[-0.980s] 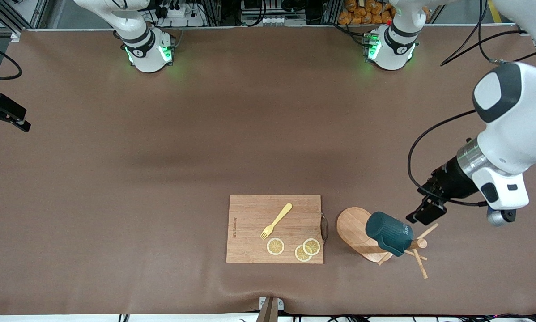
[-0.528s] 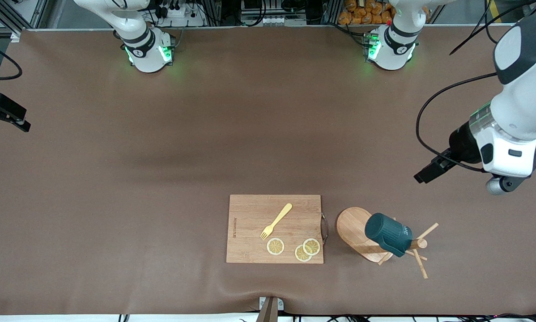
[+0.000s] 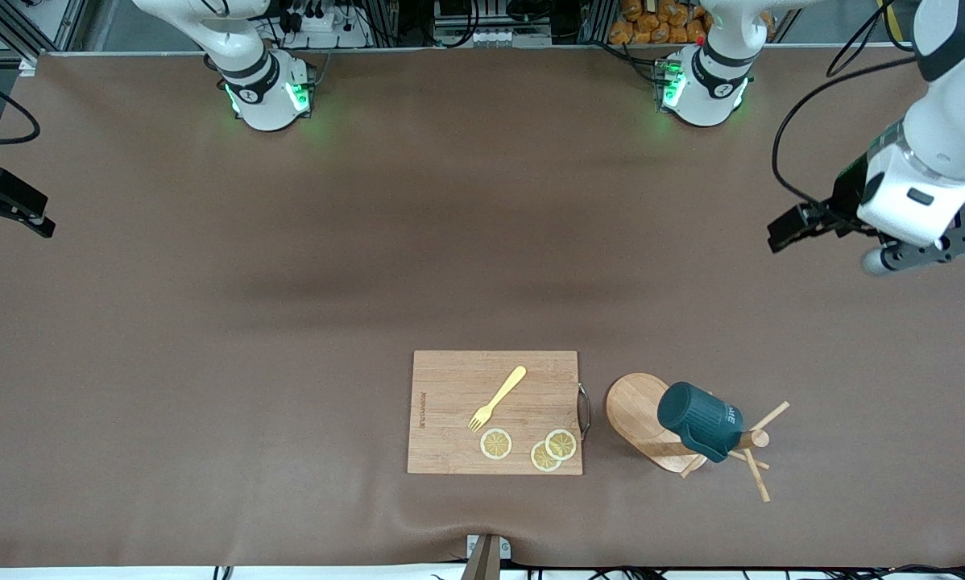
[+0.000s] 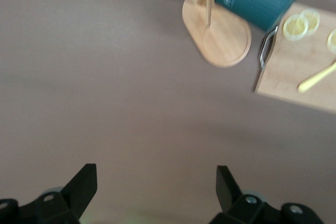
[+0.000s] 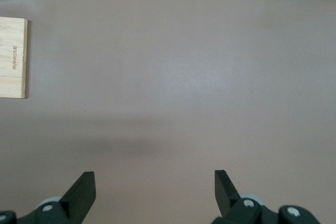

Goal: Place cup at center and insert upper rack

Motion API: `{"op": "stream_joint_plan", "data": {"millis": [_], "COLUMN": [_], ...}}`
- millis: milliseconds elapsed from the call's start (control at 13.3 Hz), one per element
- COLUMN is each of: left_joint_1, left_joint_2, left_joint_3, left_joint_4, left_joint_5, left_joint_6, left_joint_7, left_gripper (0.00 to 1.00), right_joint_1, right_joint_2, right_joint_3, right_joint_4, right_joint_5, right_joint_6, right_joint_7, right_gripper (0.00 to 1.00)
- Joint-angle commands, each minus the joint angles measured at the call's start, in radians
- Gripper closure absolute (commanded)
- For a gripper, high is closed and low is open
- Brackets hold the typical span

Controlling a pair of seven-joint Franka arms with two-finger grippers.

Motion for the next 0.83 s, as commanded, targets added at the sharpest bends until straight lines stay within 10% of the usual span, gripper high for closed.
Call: {"op": "stream_joint_plan", "data": {"millis": [0,754], "left_joint_1": [-0.101,-0.088], "left_joint_2": [-0.093,-0.11], "left_joint_3": [0.103,0.104], "left_joint_4": [-0.049,0.039], "left_joint_5": [0.018,0.024], "left_joint_6": [-0.091,-0.19], "left_joint_7": [0.162,0.327], "left_gripper": [0.0,0.0], "right_joint_1": [0.003,0.003], "right_joint_2": [0.01,0.01], "right_joint_3": [-0.002,-0.002], "right_joint_4": [0.023,0.023], "right_joint_5": [-0.013,-0.013], "right_joint_6": [-0.014,-0.014], "right_joint_7": [0.001,0.001], "right_gripper": [0.0,0.0]}}
